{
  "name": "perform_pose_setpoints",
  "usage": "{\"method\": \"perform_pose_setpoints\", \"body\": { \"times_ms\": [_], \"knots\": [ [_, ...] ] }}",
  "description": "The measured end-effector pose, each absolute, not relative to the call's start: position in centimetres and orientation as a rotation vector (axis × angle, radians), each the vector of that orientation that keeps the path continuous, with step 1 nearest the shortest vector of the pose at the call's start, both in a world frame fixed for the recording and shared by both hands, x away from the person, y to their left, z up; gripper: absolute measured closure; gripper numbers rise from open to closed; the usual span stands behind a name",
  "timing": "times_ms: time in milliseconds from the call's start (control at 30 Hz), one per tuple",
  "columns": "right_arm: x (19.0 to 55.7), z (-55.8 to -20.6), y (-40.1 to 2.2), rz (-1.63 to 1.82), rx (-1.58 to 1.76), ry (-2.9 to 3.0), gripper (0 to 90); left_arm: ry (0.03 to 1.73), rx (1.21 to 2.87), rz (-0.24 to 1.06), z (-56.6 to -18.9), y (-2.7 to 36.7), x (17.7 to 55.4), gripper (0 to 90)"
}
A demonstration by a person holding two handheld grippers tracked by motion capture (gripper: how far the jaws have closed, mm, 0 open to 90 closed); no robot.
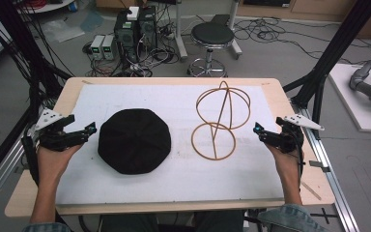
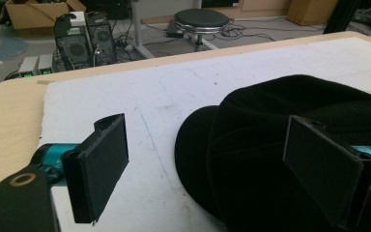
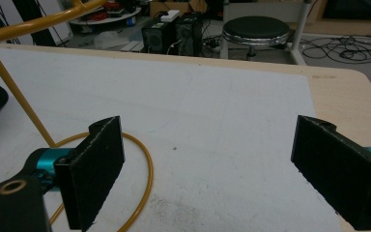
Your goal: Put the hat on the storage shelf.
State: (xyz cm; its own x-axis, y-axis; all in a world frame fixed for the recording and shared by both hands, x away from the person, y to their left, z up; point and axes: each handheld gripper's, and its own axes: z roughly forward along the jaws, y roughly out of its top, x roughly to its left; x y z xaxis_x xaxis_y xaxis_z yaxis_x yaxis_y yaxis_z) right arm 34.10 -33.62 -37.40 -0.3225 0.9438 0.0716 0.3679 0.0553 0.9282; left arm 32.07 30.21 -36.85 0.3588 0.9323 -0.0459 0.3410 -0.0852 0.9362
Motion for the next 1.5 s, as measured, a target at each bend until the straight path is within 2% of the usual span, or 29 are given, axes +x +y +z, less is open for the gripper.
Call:
{"method": "perform_pose_setpoints", "body": {
  "times_ms": [800,1500],
  "knots": [
    [33.7,-37.4,-34.1,1.262,1.324,1.742,11.5,1.06,1.651,0.703,-36.4,27.3,32.6,16.4],
    [33.7,-37.6,-34.2,1.268,1.334,1.748,11.5,0.832,1.804,0.579,-37.6,19.6,32.8,16.6]
  ]
}}
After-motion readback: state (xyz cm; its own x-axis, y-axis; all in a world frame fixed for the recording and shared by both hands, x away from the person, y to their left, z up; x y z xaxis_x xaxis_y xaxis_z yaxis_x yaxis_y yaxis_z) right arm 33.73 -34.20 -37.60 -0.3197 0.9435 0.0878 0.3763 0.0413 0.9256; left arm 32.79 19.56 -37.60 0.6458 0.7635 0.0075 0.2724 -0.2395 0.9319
